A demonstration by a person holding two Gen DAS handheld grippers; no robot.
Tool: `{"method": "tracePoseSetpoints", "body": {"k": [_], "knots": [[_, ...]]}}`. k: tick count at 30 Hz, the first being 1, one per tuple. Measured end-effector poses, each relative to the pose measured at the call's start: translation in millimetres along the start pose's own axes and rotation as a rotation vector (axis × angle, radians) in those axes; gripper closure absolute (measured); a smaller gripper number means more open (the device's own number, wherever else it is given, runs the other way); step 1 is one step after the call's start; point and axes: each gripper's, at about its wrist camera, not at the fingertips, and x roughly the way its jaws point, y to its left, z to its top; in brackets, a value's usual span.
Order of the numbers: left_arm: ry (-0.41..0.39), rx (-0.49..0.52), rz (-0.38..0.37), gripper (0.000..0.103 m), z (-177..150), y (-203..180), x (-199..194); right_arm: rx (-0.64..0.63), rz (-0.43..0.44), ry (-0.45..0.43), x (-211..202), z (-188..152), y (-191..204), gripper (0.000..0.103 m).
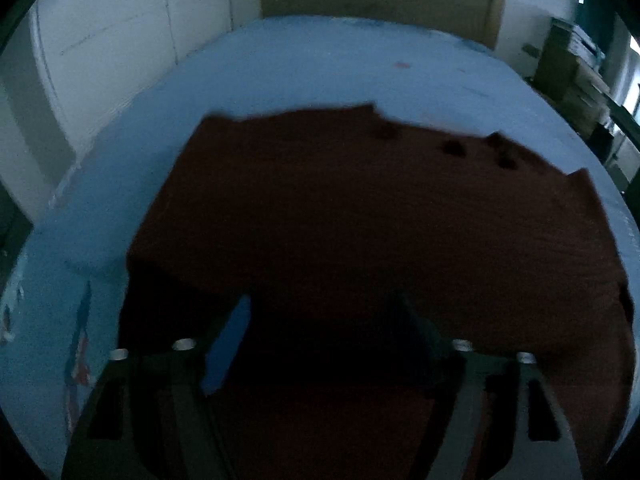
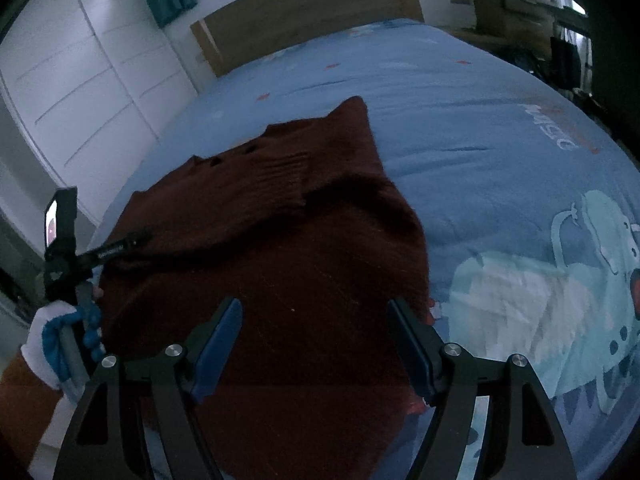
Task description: Fold small clothes
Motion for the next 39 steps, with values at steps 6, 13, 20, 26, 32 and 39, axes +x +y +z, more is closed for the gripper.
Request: {"method": "tracePoseSetpoints", "body": {"k": [6, 13, 20, 26, 32, 39], "knots": [[0.005, -0.024, -0.015, 0.015, -9, 7, -8, -0.028, -0.012, 0.019, 3, -1, 8, 0.026], [-0.012, 0.055, 0.009, 0.015, -31, 1, -33, -0.048, -0.023, 0.017, -4, -2, 16, 0.026], [-0.008, 0.04, -0.019, 0.015, -52, 7, -59, -0.065, -0.019, 0.024, -10, -10, 30, 0.026], [-0.017, 0.027, -0.01, 0.015, -70, 25, -89, -0.05, -0.013, 0.034, -13, -19, 36, 0.026], [-0.029, 0.018, 0.011, 0.015, -83, 37, -108, -0.037, -0.029, 0.049, -17, -29, 35, 0.026], [-0.017, -0.008, 0.036, 0.015, -94, 52, -113, 0.018, -0.067, 0.074, -23, -43, 14, 0.026]]}}
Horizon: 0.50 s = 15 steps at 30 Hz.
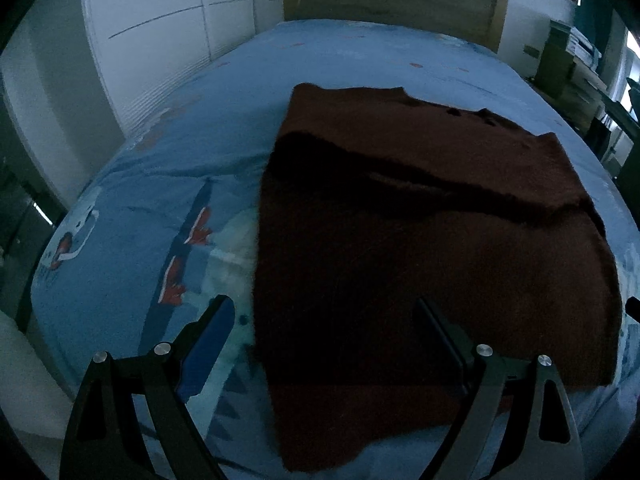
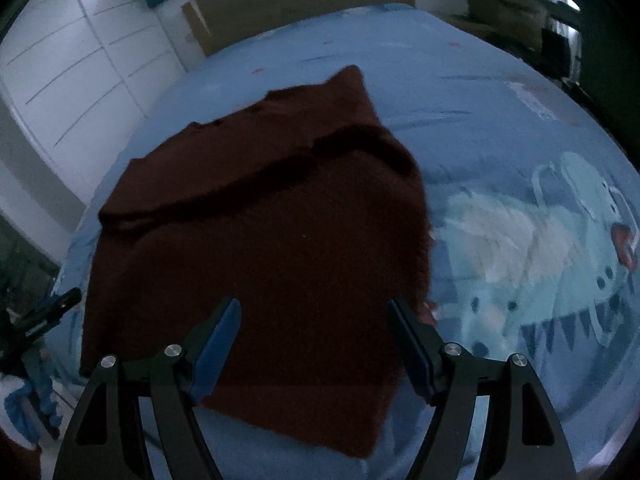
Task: Fold small clothes
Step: 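Move both tools toward the hem of the dark red sweater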
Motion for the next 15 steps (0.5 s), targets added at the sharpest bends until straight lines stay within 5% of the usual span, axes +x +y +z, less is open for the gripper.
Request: {"method": "tracePoseSetpoints", "body": {"k": [15], "knots": [[-0.014, -0.026, 0.048, 0.015, -7, 11, -22, 0.068, -0.039, -0.004, -13, -8, -36, 0.026]]}}
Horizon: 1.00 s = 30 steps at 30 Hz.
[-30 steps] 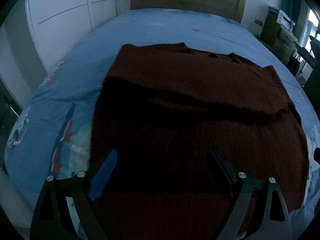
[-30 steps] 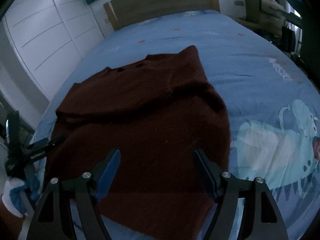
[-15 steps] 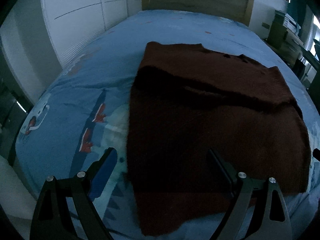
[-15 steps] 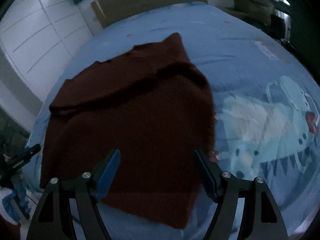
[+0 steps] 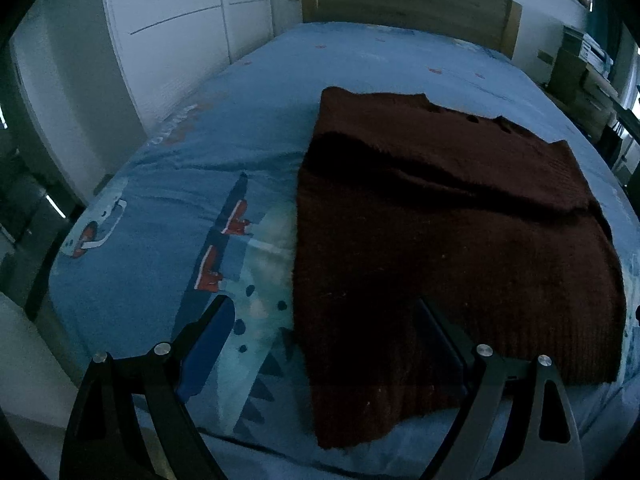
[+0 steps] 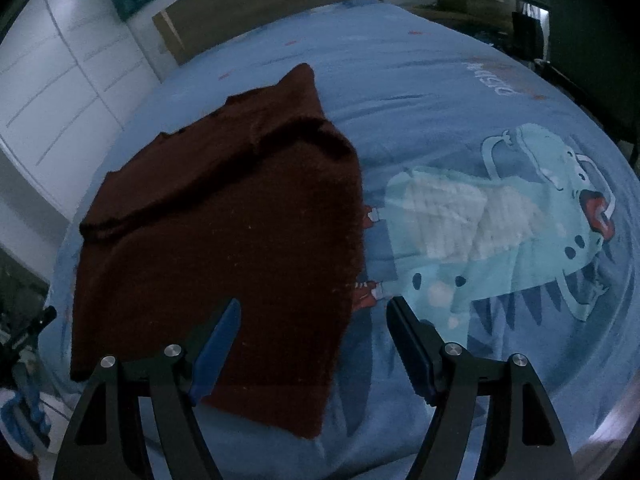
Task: Fold small clothes
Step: 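Move both tools toward the hem of the dark red sweater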
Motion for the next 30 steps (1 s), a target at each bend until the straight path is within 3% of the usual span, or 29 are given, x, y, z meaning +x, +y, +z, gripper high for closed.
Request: {"method": "tracePoseSetpoints", "body": {"k": [15, 30], "knots": [[-0.013, 0.043, 0.033, 0.015, -12, -12, -46, 0.014, 0.109, -0.013, -17, -12, -3, 0.024], [0.016, 0.041, 0.011, 0.015, -18, -7, -29, 0.023, 0.053, 0.028, -18, -17, -18, 0.023]]}}
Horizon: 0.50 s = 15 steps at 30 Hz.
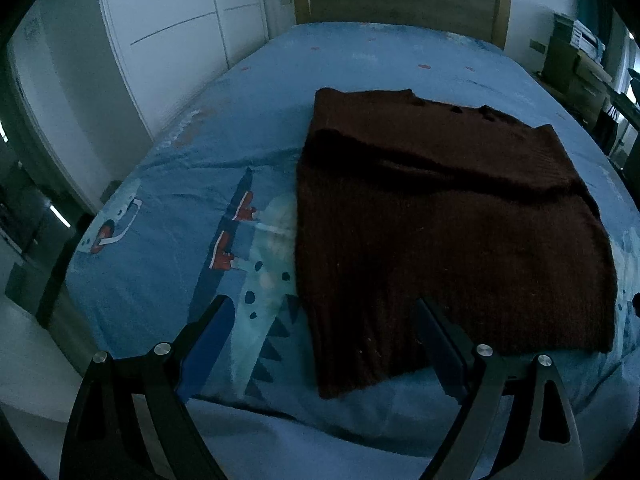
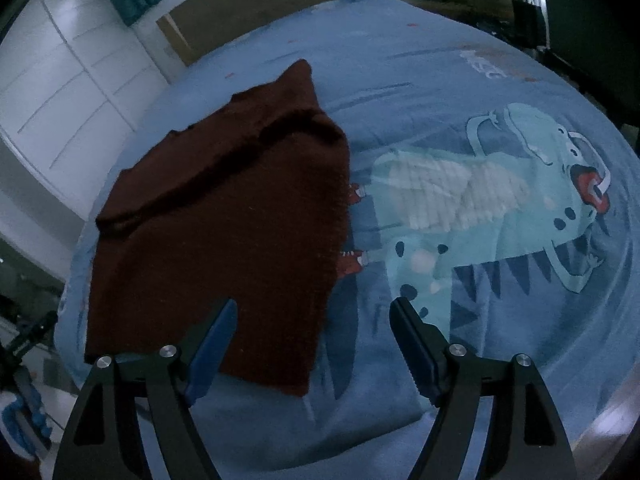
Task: Fold small clothes
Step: 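Move both tools toward the hem of the dark red sweater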
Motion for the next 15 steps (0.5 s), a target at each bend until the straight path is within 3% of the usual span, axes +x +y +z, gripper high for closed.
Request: {"method": "tracePoseSetpoints", "body": {"k": [15], "knots": [[0.111, -0.04, -0.018, 0.015, -7, 12, 51, -0.029, 0.007, 0.106, 45, 9, 16, 0.021]]}}
